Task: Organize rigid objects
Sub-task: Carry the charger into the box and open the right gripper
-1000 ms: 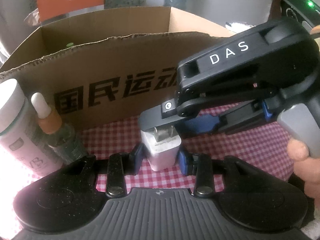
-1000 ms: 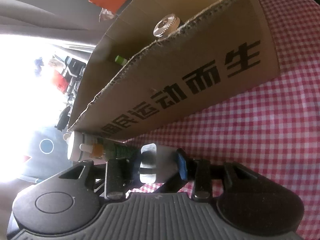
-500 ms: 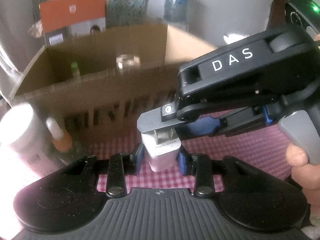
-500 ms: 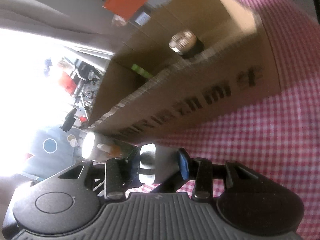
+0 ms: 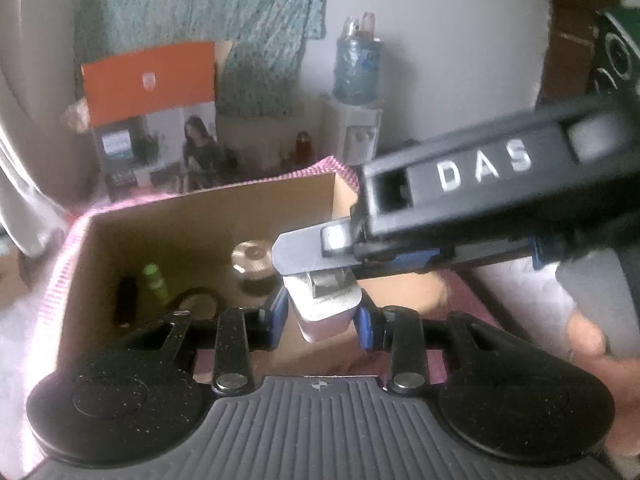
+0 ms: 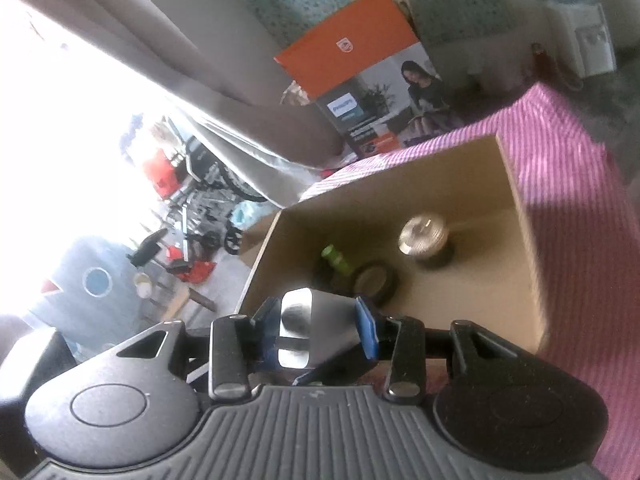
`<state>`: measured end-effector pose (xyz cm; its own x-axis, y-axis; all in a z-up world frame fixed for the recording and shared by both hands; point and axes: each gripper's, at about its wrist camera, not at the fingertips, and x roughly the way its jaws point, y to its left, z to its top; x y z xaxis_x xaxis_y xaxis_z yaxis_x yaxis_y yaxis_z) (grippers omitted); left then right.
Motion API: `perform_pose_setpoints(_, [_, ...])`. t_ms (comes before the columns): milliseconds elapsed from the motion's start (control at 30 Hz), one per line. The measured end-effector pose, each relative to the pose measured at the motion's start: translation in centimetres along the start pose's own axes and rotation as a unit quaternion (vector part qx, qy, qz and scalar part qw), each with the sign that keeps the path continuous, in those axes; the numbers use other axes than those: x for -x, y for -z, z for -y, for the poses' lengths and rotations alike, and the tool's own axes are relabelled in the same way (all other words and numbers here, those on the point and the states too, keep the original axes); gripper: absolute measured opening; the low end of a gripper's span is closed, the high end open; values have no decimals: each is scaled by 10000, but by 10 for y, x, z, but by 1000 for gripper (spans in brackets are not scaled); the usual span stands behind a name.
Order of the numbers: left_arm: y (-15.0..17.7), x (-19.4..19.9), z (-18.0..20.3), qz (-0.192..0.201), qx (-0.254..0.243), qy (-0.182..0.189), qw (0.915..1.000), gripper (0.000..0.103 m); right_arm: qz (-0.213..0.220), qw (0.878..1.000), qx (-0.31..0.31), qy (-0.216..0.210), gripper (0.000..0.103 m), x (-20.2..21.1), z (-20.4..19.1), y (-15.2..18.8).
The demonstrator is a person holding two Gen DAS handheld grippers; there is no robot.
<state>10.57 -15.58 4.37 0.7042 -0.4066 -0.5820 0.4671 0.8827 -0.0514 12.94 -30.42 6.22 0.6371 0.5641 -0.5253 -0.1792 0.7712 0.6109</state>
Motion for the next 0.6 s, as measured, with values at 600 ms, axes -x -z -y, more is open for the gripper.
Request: perform_pose_setpoints(600, [-60,-147,-42,-1144,1239,308,9852,30,-1044,9868,640,1061,44,-100,63,-93])
